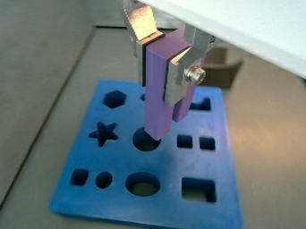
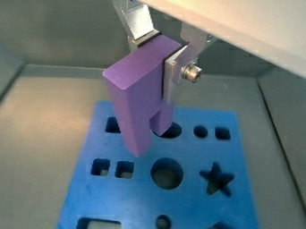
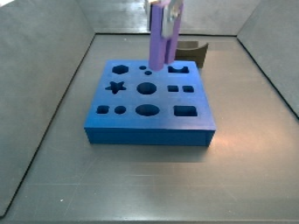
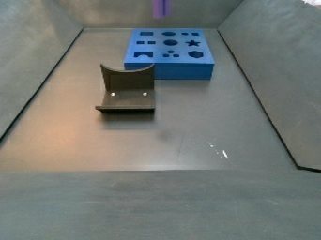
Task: Insert the double-square object.
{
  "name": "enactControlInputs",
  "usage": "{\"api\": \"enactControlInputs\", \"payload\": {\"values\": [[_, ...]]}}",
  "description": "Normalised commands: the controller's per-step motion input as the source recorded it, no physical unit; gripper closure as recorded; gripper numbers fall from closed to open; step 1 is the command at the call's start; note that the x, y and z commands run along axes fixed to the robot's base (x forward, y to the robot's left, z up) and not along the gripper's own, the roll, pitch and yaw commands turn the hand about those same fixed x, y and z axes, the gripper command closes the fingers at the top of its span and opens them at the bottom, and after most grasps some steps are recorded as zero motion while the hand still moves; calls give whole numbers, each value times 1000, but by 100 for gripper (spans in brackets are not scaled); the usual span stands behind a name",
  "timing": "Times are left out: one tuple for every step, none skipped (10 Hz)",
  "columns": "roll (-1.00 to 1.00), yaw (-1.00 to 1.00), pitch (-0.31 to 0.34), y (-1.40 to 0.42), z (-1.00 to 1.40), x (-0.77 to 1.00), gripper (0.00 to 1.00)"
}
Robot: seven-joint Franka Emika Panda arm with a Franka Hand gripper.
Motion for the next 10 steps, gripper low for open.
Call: {"api": "enactControlInputs", "payload": {"values": [[-86, -957, 0, 6, -223, 209, 100], [-60, -843, 0, 123, -74, 357, 100], [-77, -666, 0, 163, -6, 571, 100], [-63, -640, 0, 254, -3, 614, 100], [-9, -743, 0, 286, -6, 491, 100], [0, -911, 0, 160, 0, 257, 100], [0, -917, 0, 151, 0, 234, 100], [0, -911, 0, 151, 0, 237, 100], [0, -911, 0, 151, 0, 240, 100], [0, -917, 0, 149, 0, 240, 100]]}}
